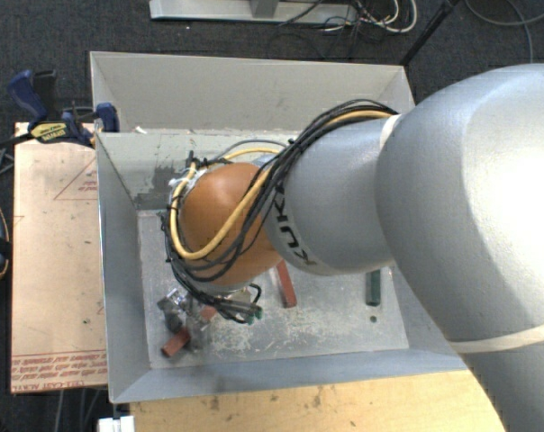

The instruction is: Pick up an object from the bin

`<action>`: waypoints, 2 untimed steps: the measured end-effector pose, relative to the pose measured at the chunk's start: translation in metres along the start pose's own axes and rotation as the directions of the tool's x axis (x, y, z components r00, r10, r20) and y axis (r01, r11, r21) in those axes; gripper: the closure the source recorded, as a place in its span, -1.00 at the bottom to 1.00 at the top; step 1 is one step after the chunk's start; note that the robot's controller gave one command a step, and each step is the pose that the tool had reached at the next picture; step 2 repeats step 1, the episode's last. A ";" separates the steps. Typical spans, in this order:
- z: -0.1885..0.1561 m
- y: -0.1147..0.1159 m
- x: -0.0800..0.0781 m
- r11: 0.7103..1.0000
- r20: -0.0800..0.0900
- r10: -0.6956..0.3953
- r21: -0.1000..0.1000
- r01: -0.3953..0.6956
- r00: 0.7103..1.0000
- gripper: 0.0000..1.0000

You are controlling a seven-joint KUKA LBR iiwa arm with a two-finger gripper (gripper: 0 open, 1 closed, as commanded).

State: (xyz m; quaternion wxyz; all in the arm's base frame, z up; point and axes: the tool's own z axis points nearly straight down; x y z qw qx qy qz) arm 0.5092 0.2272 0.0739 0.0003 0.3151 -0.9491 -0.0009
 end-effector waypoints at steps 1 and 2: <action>-0.175 0.003 -0.001 0.999 0.008 -0.049 0.003 0.049 0.999 1.00; -0.175 0.003 -0.001 0.999 0.008 -0.049 0.003 0.049 0.999 1.00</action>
Offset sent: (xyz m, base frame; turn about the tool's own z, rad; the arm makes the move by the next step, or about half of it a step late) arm 0.0000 0.0000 0.0000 0.0000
